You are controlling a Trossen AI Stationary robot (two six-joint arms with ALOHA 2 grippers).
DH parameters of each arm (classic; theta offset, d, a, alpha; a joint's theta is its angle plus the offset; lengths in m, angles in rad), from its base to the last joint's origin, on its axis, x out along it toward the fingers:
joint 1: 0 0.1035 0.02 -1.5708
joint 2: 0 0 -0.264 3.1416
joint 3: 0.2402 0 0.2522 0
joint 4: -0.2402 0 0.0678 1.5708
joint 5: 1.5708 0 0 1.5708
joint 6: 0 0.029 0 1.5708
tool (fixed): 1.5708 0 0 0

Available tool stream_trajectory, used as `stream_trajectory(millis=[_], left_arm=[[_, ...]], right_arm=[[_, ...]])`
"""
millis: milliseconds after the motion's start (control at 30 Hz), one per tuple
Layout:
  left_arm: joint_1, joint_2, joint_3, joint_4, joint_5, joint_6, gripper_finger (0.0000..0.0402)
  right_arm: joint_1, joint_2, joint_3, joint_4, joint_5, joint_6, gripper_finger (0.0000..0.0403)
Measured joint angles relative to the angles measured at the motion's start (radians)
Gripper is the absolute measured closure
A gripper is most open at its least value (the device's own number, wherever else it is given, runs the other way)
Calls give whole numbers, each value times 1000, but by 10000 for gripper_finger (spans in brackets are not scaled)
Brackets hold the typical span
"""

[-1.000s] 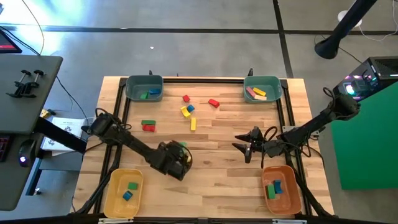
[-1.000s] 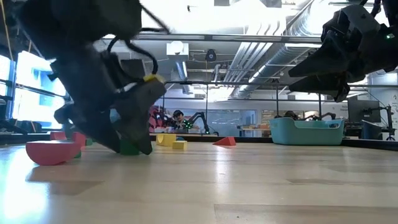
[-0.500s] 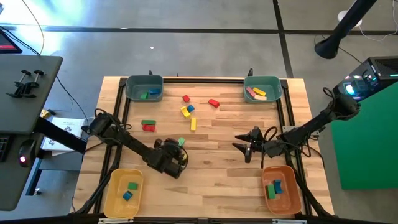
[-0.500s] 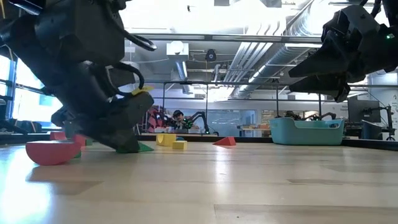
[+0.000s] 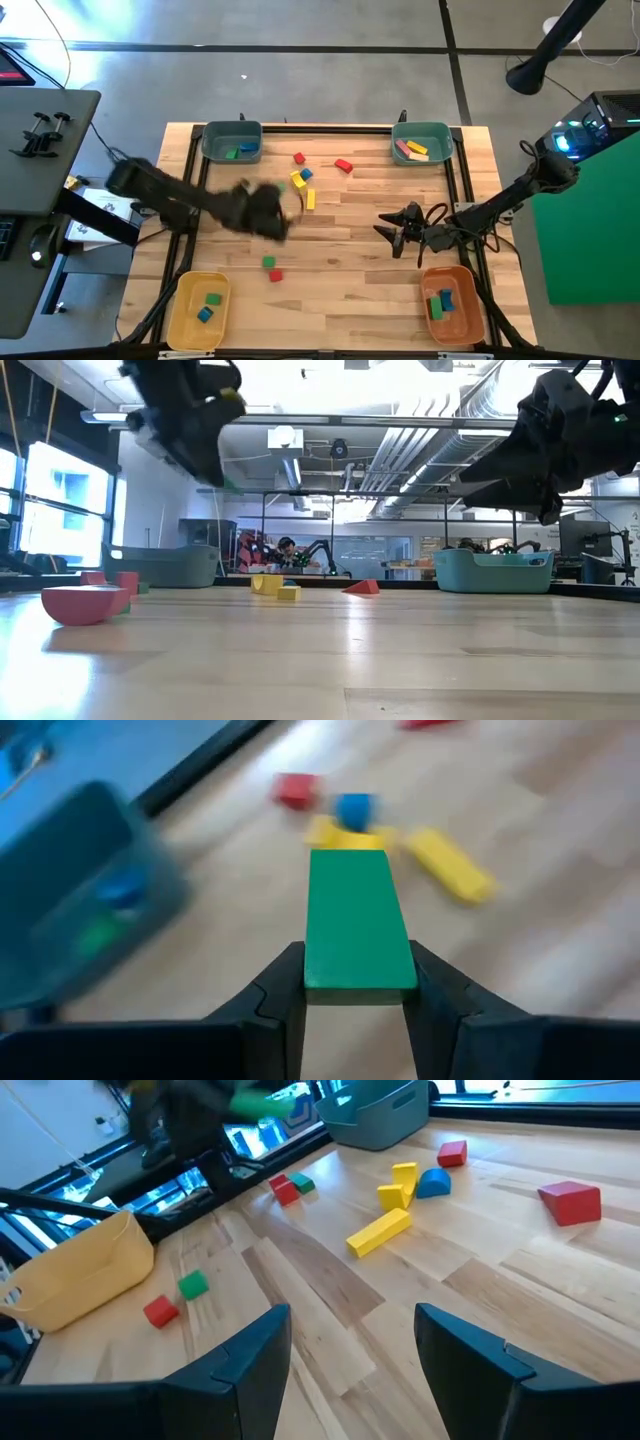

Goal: Sort blocks by size
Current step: Put the green triangular block into the blue bin

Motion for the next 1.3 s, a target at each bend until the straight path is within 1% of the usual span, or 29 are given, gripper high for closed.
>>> stream_trajectory(millis=[167, 267, 333, 400, 500, 633, 700, 800, 867, 967, 1200, 1300], left_arm=[[300, -160, -15, -88, 154, 162, 304], [487, -199, -26, -132, 230, 236, 304], [607, -195, -26, -146, 286, 286, 304], [707, -180, -26, -152, 316, 354, 304], [831, -136, -26, -134, 323, 442, 304], [959, -60, -26, -124, 313, 519, 304], [1007, -17, -26, -99, 317, 548, 304], [1056, 46, -26, -68, 352, 589, 304], [1072, 85, -26, -47, 358, 604, 304], [1087, 137, -26, -18, 337, 615, 303], [1101, 242, -26, 58, 367, 648, 258], [1101, 257, -26, 96, 363, 676, 243]], right_arm=[[0, 0, 0, 0, -2, -23, 194], [0, 0, 0, -1, -3, -24, 194], [0, 0, 0, -1, -1, -29, 194], [0, 0, 0, -1, 3, -34, 194], [0, 0, 0, -1, 5, -56, 194], [0, 0, 0, 0, 6, -70, 194], [0, 0, 0, 0, 6, -65, 194], [0, 0, 0, 0, 6, -53, 194], [0, 0, 0, 0, 6, -51, 194], [0, 0, 0, 1, 6, -30, 194], [0, 0, 0, 1, -14, -8, 194], [0, 0, 0, 0, -15, -5, 194]])
